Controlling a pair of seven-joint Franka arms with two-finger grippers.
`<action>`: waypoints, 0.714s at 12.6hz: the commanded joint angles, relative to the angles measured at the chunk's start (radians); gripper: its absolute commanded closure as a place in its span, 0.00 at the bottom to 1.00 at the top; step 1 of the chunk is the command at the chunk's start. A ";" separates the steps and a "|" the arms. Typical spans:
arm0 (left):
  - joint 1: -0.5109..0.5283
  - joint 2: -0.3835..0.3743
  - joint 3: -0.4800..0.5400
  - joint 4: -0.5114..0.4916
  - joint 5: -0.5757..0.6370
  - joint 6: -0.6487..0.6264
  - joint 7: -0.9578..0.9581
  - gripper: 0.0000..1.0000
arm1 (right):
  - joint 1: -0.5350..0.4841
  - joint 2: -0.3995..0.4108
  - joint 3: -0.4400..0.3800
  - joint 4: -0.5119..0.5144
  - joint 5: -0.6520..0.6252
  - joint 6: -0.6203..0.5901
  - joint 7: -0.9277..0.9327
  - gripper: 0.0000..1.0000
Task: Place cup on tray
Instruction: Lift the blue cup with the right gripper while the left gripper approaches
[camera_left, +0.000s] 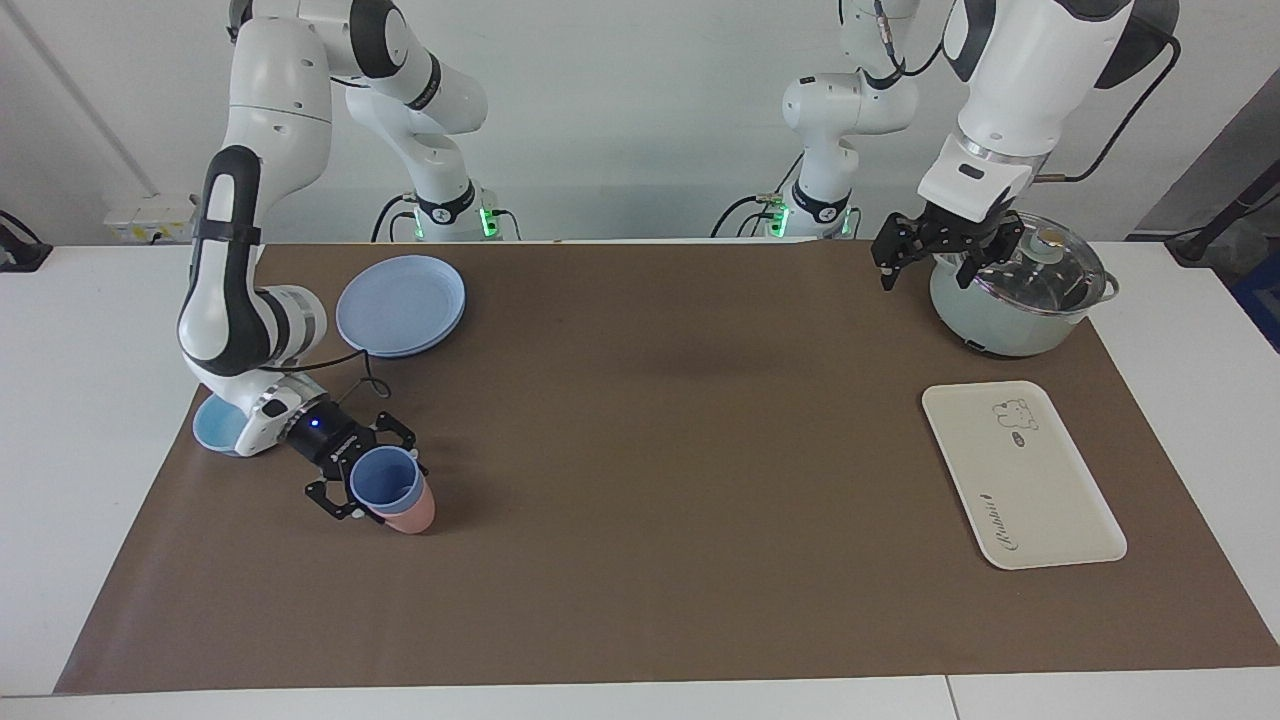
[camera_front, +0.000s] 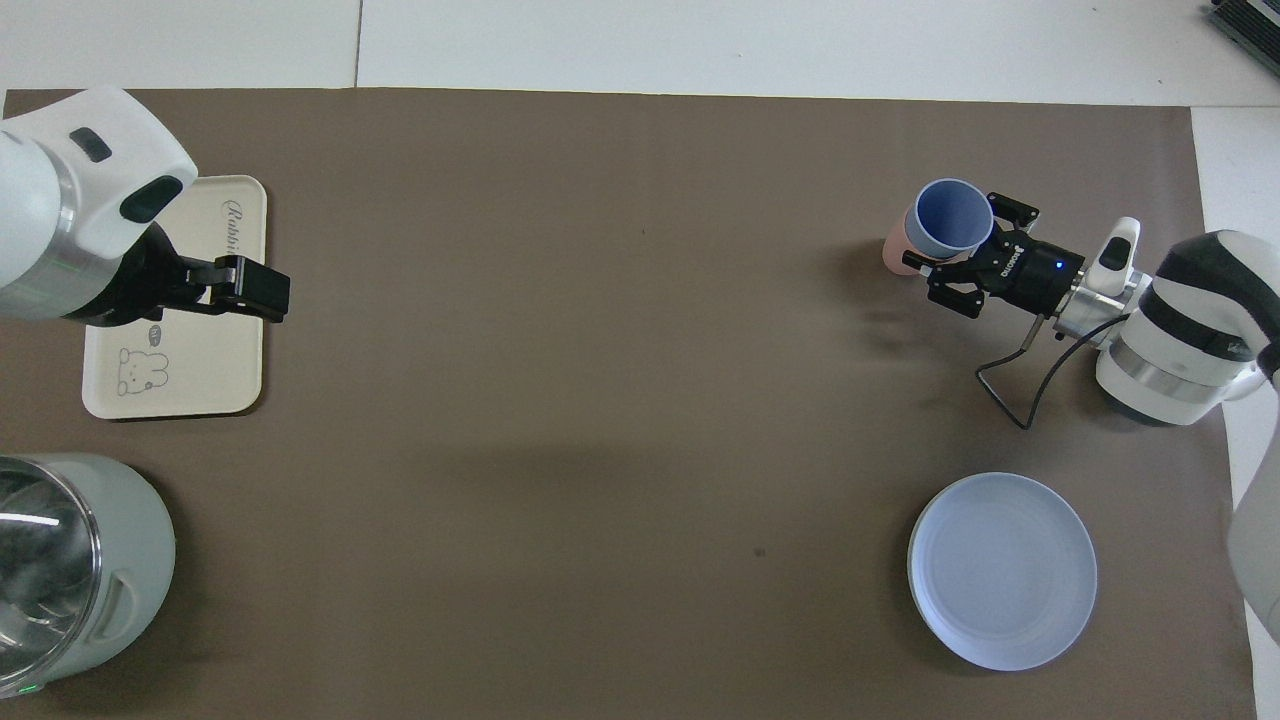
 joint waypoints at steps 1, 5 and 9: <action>-0.010 -0.014 0.010 -0.023 -0.119 0.110 -0.063 0.00 | 0.076 -0.159 0.002 -0.008 -0.231 0.125 0.255 1.00; -0.007 -0.011 0.010 -0.031 -0.353 0.206 -0.125 0.00 | 0.243 -0.299 0.001 0.021 -0.543 0.170 0.652 1.00; -0.098 0.032 0.009 -0.045 -0.455 0.459 -0.278 0.00 | 0.394 -0.358 0.007 0.035 -0.839 0.276 0.940 1.00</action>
